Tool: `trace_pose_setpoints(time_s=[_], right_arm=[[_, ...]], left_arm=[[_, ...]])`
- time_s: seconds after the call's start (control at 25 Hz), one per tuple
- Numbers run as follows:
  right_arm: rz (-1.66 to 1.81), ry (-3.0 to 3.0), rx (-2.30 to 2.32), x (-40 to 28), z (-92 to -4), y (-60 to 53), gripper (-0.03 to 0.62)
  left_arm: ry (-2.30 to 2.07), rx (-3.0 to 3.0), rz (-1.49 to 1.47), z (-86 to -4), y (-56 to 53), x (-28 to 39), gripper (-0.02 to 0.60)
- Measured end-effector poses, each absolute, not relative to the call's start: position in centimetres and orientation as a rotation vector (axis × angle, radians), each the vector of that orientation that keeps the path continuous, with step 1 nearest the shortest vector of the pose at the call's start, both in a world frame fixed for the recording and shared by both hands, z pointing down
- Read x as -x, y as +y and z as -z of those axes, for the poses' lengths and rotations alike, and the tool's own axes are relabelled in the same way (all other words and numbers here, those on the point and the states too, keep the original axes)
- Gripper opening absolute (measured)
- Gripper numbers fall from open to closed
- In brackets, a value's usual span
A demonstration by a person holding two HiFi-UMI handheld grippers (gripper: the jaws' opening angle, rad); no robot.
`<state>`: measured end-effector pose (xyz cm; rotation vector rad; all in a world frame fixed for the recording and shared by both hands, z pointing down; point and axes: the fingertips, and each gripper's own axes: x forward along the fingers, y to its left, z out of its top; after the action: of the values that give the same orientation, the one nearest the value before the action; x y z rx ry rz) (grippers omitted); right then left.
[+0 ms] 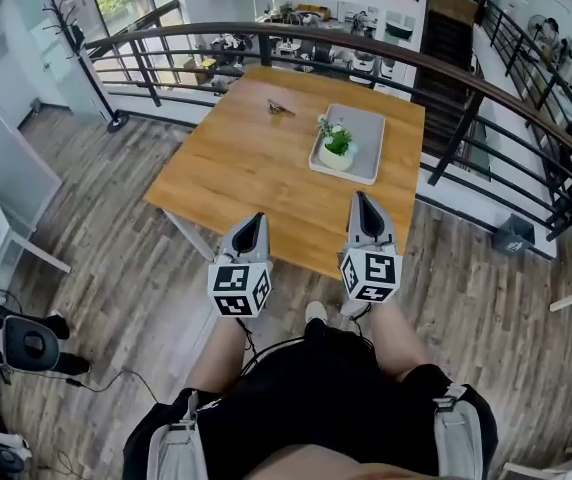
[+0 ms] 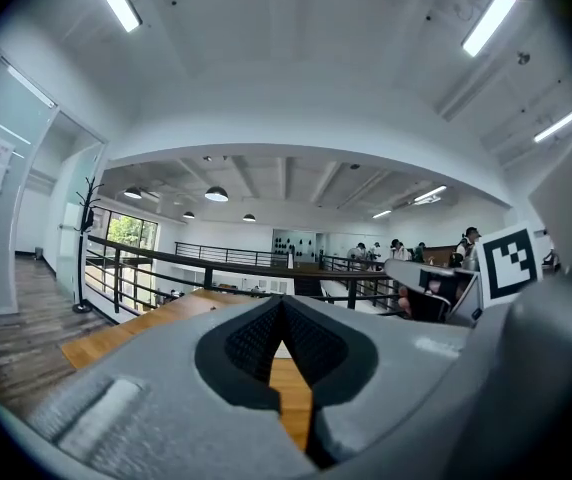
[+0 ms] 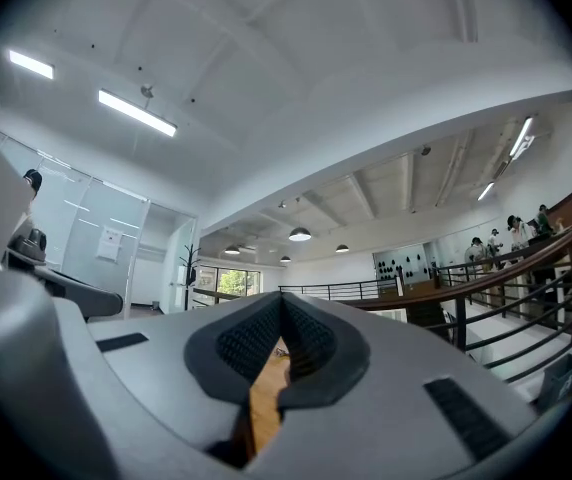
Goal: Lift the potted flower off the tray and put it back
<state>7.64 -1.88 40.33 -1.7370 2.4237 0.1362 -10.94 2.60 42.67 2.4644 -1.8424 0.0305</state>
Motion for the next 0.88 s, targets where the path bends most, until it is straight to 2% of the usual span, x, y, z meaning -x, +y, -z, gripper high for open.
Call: trace_pose_setpoints(time_s=[0.36,0.76,0.8,0.84,0.88], right_arm=[[-0.166,2.465,1.713,-7.7,-38.3,-20.5,-0.003],[-0.178,2.438,1.781,-7.1,-39.2,-28.9,-0.003],[-0.192,2.427,1.783,-7.0,-39.2,-29.3,0.014],[-0.198,2.428,1.772,-6.6,-39.2,-29.6,0.094],[-0.193,2.437,1.758,-6.1,-39.4,-29.9,0.235]], left_arm=[[-1.851,-2.458,-0.026,-40.0,-16.0,9.9,0.012],[-1.768,-2.438,-0.104,-42.5,-24.5,10.3,0.012],[-1.758,-2.445,-0.106,-42.6,-25.0,10.4,0.012],[-1.749,-2.451,-0.110,-42.7,-25.5,10.4,0.012],[-1.738,-2.456,-0.116,-42.8,-25.9,10.5,0.012]])
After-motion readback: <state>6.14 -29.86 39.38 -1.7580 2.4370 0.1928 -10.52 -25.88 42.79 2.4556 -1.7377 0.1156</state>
